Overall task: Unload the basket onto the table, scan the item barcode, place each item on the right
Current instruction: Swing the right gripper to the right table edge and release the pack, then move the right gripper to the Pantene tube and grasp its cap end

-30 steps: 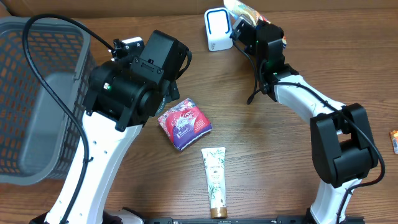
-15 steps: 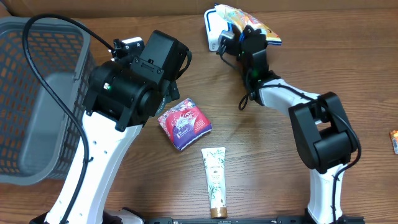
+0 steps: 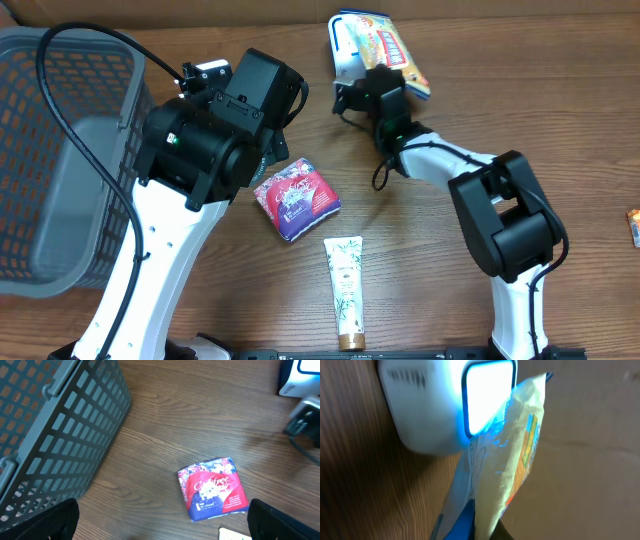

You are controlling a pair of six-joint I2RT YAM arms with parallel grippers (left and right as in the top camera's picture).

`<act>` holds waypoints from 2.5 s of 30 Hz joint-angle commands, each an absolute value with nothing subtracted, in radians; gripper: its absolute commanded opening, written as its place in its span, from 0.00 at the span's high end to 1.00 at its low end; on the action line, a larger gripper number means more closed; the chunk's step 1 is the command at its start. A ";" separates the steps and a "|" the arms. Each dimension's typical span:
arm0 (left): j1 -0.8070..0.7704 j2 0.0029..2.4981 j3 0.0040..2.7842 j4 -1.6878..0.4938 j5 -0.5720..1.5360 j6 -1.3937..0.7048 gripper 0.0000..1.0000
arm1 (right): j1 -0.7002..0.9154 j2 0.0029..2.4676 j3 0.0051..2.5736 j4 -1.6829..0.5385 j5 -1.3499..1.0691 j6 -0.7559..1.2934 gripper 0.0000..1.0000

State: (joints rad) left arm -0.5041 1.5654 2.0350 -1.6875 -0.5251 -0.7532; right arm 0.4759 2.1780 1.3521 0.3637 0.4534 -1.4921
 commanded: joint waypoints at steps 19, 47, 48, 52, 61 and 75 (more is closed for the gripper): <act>-0.509 1.565 2.035 -1.689 -0.525 -0.764 0.00 | 0.450 2.024 1.377 0.400 0.854 -1.135 0.96; -0.509 1.566 2.035 -1.689 -0.526 -0.764 0.00 | -0.524 1.835 1.562 -0.931 0.011 0.101 0.00; -0.509 1.566 2.035 -1.689 -0.525 -0.764 0.00 | -0.510 1.829 1.617 -0.982 -0.074 0.101 0.00; -0.509 1.566 2.035 -1.689 -0.525 -0.764 0.00 | -0.439 1.798 1.782 -1.168 -0.317 0.090 0.00; -0.509 1.566 2.035 -1.689 -0.525 -0.764 0.00 | -0.126 1.675 1.794 -1.543 -0.696 -0.060 0.96; -0.509 1.566 2.035 -1.689 -0.525 -0.764 0.00 | 0.448 1.666 1.457 -1.458 -0.540 0.221 0.00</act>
